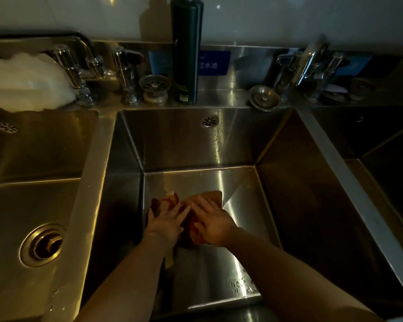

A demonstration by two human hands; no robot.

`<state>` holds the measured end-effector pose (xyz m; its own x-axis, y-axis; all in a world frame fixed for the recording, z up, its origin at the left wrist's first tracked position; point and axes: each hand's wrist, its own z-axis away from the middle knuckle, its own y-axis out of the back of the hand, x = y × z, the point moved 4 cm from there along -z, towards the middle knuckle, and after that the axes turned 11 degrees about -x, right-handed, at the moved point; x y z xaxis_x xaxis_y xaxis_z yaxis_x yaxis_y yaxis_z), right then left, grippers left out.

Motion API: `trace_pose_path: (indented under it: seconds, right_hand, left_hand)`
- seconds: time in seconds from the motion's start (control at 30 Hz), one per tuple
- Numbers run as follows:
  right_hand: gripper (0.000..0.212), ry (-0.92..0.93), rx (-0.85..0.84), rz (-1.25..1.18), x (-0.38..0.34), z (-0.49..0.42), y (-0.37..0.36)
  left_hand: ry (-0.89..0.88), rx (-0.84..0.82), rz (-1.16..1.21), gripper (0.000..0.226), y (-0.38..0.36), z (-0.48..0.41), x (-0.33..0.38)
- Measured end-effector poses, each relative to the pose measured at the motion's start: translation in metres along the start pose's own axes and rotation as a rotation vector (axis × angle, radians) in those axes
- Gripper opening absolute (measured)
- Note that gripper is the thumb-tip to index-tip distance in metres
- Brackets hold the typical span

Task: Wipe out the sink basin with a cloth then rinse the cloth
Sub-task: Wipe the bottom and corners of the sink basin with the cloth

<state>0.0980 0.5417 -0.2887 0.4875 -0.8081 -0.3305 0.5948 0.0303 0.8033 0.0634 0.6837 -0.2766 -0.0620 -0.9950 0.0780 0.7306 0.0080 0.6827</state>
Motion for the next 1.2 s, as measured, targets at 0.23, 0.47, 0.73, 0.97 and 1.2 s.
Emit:
trace_pose_path:
  seconds: [0.23,0.47,0.73,0.97,1.2]
  right_hand:
    - [0.062,-0.065,-0.088,-0.004,0.014,-0.027,-0.029]
    - [0.062,-0.123,-0.144,-0.01,0.017,-0.049,-0.043]
    - [0.072,-0.098,0.029,-0.089,0.016,-0.073,-0.024]
    - [0.043,-0.064,0.351,-0.044,0.023,-0.082,-0.001]
    - [0.055,-0.108,0.112,0.042,0.026,-0.095,-0.044]
  left_hand:
    - [0.028,-0.077,0.079,0.062,-0.026,-0.031,0.004]
    - [0.047,-0.072,0.049,0.065,-0.04,-0.071,0.001]
    - [0.037,0.143,0.078,0.066,-0.02,-0.09,0.001]
    - [0.154,0.414,0.194,0.073,0.001,-0.088,-0.015]
    - [0.178,0.202,0.107,0.061,-0.032,-0.103,-0.018]
